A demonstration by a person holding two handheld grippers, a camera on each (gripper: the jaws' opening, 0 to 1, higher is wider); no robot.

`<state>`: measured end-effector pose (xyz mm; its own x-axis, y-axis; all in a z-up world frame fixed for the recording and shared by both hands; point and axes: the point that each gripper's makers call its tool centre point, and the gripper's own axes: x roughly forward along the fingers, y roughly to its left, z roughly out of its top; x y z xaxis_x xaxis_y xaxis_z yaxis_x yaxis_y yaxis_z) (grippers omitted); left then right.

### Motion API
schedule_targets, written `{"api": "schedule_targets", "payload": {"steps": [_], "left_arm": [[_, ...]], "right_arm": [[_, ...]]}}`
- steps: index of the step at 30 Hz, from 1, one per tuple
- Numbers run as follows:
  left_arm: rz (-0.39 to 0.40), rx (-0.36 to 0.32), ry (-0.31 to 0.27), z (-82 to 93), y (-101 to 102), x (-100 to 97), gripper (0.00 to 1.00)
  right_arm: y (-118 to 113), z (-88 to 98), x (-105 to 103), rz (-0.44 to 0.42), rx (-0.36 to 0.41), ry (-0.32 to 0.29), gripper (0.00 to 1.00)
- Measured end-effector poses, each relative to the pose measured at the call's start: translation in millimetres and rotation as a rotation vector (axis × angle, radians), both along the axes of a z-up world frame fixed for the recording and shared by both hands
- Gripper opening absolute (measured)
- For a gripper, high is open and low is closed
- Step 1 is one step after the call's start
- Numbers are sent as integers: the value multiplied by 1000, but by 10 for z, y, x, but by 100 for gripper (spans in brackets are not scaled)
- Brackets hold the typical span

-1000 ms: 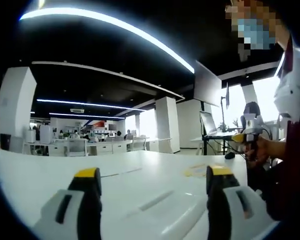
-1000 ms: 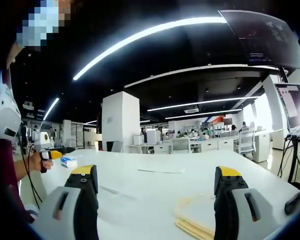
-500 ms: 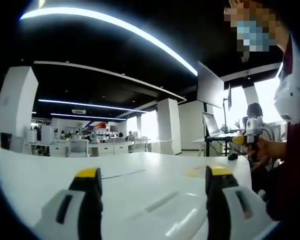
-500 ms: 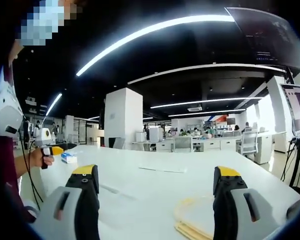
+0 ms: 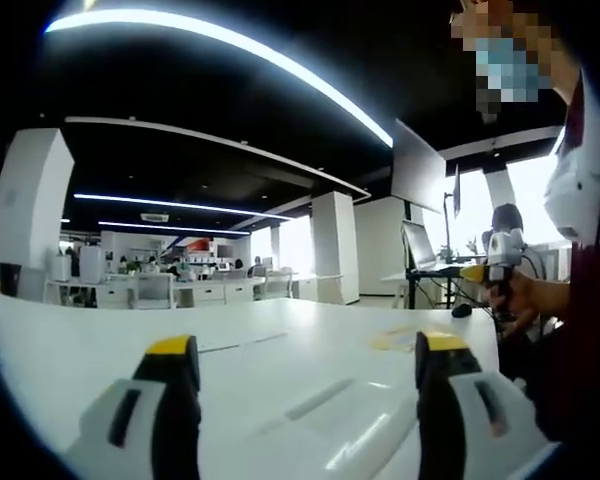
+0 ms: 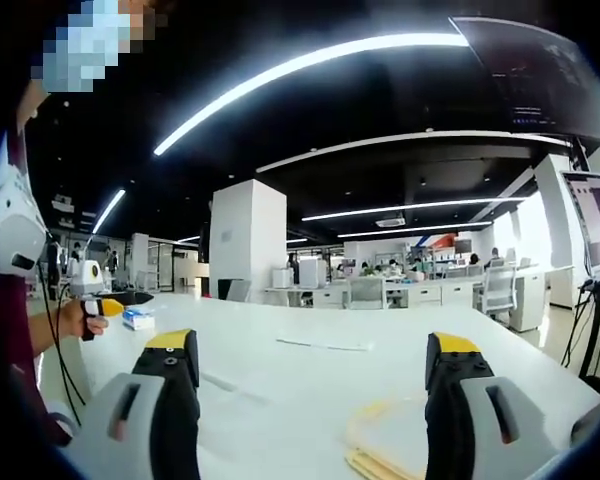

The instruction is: Snap each plastic latch of the storage box into its locked position after aligning the lid with the box until every specified latch is closed and the lid sits flush.

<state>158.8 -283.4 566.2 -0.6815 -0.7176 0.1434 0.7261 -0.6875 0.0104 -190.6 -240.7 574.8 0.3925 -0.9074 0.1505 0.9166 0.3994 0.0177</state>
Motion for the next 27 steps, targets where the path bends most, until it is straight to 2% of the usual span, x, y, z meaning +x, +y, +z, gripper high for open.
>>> {"api": "schedule_targets", "payload": {"steps": [7,27], "left_arm": [[4,19,-4,-25,3,-25,99],[39,21,-31,-58,-6,37,100]], "right_arm": [[12,-34,-45,-4,6,-2,95],[1,-105,-131,-9,27,17,93]]}}
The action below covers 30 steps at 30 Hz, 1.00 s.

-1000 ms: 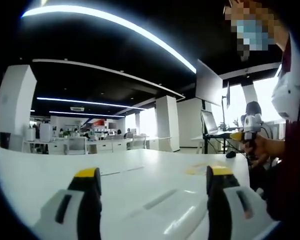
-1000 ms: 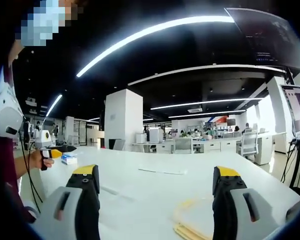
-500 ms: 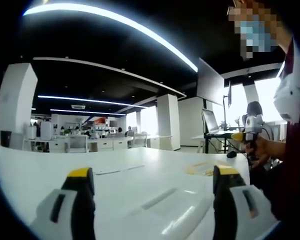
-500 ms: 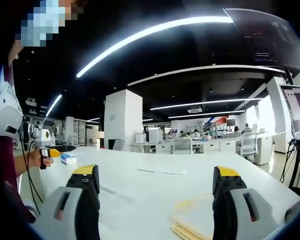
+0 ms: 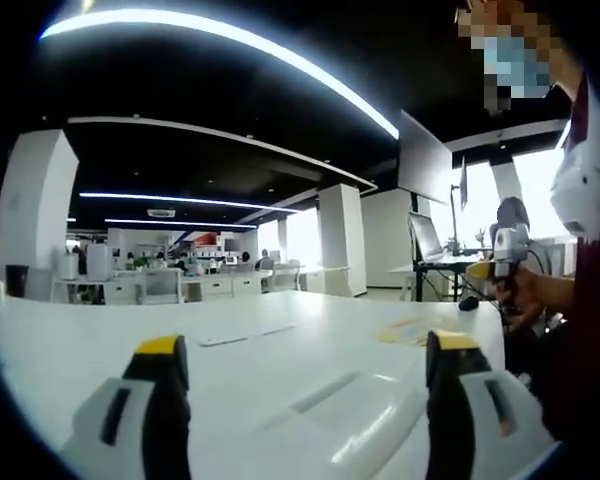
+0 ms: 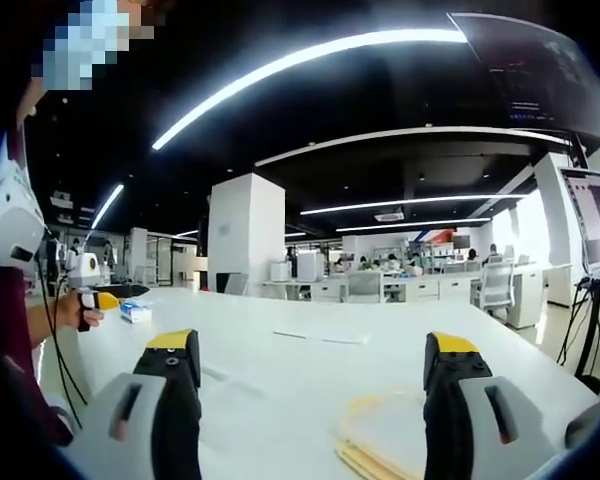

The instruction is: Snap each plastic latch of the storage box into its locked position after aligning the lid with the box until every specified latch is closed and the lid sits flush.

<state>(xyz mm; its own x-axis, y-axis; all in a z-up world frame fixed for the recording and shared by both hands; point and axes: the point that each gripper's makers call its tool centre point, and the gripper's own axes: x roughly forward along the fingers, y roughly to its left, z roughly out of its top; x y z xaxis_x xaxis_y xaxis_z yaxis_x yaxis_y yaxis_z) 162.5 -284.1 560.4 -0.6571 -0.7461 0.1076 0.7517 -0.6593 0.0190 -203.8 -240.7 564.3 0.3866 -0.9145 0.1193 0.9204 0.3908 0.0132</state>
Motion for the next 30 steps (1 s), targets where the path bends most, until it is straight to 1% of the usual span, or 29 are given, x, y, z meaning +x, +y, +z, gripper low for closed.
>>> {"api": "schedule_targets", "payload": {"steps": [4,7,10,20,23,24,30], "left_arm": [[-1,0,-4,-9,-2,-6,100],[0,2,-1,-16,-4,-8,100],[-1,3,-2,-28,-3,-5,100],[0,10,-3,-70,-29,-1,100],[-4,11,2,-74,-30,-9,99],[-5,12,2,-78,-31,-11,99],[-3,14,-5,-97,-27,-4,99]], "right_arm": [[8,-1,-63,-5,4,9,92],[7,-27,-133,-17,14,31,92],[8,-63,-188,-19,30,36,91],[-19,-165,-246,-22,61,84,91],[-42,-197,-286,-23,76,92,90],[-50,-204,-307,-31,76,102,90],[-76,-211,-394,-42,79,117,90]]}}
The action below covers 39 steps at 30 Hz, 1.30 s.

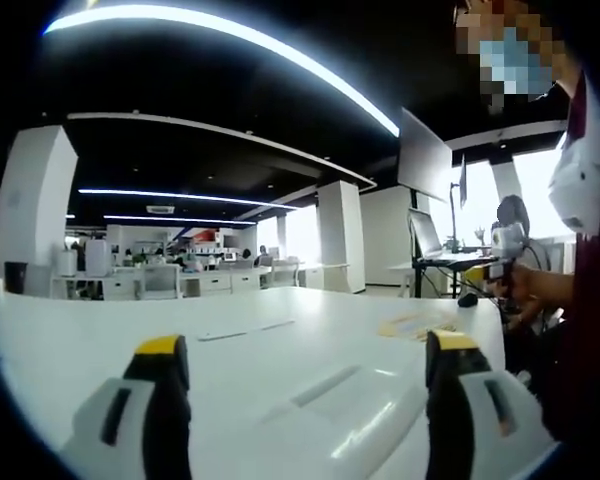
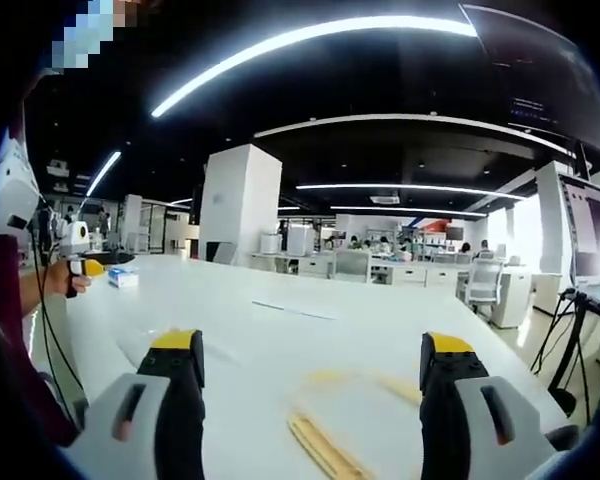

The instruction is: Snap each plastic latch of the storage box into its locked position after aligning the lid with the box until every specified latch is closed and the lid sits flush.

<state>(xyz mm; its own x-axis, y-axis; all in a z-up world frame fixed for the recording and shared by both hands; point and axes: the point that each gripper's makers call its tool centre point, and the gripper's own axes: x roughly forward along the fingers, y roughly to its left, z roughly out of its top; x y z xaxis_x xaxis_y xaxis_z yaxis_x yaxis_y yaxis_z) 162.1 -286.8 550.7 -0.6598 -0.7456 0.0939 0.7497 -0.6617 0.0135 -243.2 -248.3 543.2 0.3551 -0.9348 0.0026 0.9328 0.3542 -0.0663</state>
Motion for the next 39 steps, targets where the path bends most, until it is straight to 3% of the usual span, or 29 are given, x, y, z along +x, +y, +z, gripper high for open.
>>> {"api": "schedule_targets", "payload": {"steps": [15,39], "left_arm": [[1,-6,-27,-7,7,-23,97],[10,-9,-42,-21,21,5,95]], "right_arm": [[-44,-124,-251,-23,45,75,88],[-71,-312,-359,14,119,152,85]]}}
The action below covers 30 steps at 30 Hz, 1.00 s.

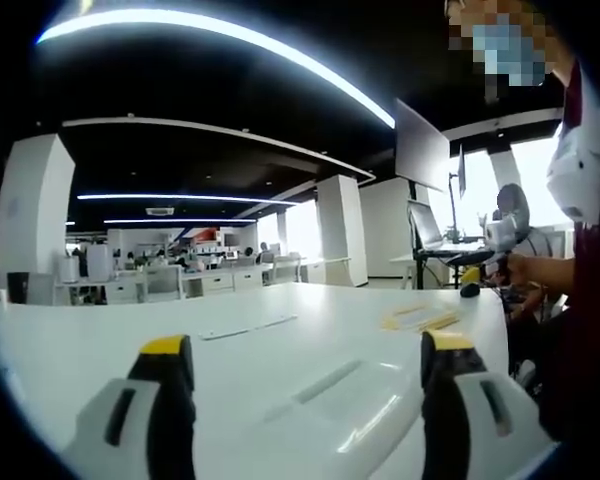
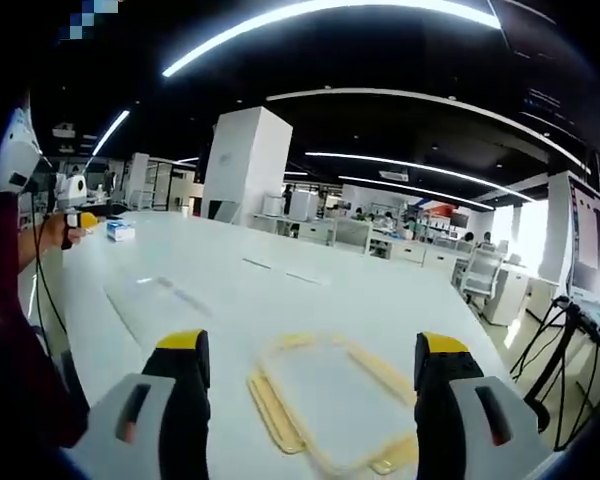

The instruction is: Snap each plastic latch of the storage box into its locked position after aligning the lid with the box until every specified latch is closed and the lid sits flush.

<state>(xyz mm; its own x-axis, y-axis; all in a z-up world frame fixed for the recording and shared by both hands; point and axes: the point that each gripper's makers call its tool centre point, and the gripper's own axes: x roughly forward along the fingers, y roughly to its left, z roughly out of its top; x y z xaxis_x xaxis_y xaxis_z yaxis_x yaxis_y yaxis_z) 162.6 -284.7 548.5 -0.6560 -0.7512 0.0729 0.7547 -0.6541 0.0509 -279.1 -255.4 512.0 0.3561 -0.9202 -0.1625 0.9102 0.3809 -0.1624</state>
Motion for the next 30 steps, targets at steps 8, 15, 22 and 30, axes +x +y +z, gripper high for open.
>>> {"api": "schedule_targets", "payload": {"steps": [8,15,22,30], "left_arm": [[0,4,-3,-20,15,-6,94],[0,3,-5,-26,17,-12,94],[-3,1,-8,-26,19,-25,95],[-1,2,-6,-32,26,-11,95]], "right_arm": [[-8,-79,0,23,30,21,83],[2,-136,-16,43,53,37,81],[-5,-219,-55,63,90,76,77],[1,-374,-28,113,157,128,76]]}}
